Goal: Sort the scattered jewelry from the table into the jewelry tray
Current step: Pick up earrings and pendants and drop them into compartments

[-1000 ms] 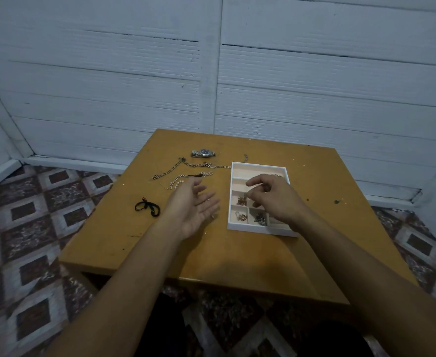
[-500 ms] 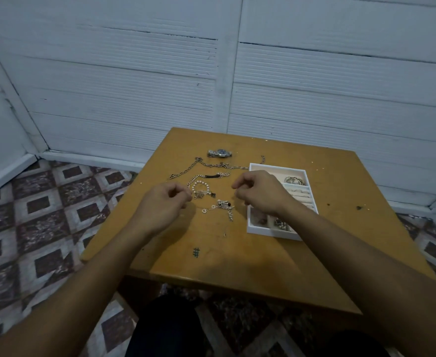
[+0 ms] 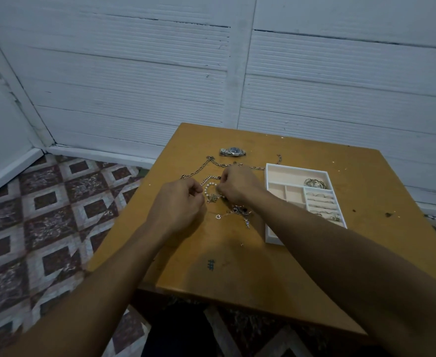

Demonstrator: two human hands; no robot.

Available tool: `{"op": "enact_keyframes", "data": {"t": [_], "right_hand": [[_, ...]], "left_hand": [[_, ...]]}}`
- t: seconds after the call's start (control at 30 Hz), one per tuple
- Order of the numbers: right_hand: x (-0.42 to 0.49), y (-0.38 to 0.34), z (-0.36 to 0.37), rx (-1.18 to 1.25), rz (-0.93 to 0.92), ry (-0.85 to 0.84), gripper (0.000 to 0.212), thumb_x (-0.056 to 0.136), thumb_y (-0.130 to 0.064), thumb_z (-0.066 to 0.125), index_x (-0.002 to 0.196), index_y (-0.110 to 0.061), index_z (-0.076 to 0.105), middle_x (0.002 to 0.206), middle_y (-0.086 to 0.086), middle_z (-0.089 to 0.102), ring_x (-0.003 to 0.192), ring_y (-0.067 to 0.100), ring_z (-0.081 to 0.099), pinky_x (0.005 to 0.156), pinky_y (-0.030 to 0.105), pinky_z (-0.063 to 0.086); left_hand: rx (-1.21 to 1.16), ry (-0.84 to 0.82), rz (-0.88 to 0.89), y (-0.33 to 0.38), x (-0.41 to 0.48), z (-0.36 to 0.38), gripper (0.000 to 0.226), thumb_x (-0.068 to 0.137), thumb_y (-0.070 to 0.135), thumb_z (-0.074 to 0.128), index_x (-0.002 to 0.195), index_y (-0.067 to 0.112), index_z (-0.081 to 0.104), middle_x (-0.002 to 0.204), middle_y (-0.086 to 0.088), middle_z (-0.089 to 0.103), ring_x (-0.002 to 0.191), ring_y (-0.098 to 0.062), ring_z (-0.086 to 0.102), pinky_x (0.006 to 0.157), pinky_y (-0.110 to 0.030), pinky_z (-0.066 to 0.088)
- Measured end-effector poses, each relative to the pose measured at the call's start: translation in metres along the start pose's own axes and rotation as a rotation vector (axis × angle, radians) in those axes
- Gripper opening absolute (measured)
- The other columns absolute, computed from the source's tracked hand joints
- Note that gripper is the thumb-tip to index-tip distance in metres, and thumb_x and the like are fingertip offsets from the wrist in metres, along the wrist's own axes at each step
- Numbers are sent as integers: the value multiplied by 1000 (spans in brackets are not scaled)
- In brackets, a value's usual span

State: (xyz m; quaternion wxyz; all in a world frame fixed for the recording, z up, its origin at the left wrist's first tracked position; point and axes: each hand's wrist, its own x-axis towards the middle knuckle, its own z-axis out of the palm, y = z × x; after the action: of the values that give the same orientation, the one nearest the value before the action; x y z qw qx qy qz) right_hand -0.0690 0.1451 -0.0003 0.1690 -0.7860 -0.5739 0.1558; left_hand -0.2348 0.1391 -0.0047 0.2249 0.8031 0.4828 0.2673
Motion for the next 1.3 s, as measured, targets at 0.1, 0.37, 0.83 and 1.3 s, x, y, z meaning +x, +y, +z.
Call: {"op": "enact_keyframes", "data": {"t": [0.1, 0.37, 0.83, 1.3], "right_hand": [[8, -1, 7, -35, 44, -14, 17, 87, -25, 63, 93, -9, 66, 91, 8, 65, 87, 25, 62, 70, 33, 50], [14, -6, 1, 0, 59, -143, 27, 87, -26, 64, 67, -11, 55, 64, 3, 51, 63, 17, 50, 50, 26, 36], [-19, -14, -61, 564, -152, -225, 8, 95, -10, 51, 88, -8, 52, 76, 9, 66, 73, 19, 60, 68, 29, 50], [-90, -19, -130, 412, -246, -384, 9, 92, -15, 62, 97, -9, 67, 82, 2, 67, 59, 6, 54, 53, 22, 43]], "left_hand": [[14, 1, 22, -6, 1, 2, 15, 92, 26, 59, 103, 20, 68, 91, 8, 64, 82, -6, 57, 68, -23, 49], [47, -2, 30, -11, 1, 2, 15, 93, 25, 58, 103, 19, 68, 95, 4, 66, 82, -9, 57, 68, -25, 49], [-147, 108, -92, 12, -1, -9, 18, 93, 20, 56, 105, 18, 68, 94, 6, 63, 86, -9, 56, 64, -14, 38], [-1079, 50, -430, 81, -26, 5, 41, 102, 35, 34, 98, 9, 66, 87, -7, 72, 84, -23, 66, 80, -38, 52]]}}
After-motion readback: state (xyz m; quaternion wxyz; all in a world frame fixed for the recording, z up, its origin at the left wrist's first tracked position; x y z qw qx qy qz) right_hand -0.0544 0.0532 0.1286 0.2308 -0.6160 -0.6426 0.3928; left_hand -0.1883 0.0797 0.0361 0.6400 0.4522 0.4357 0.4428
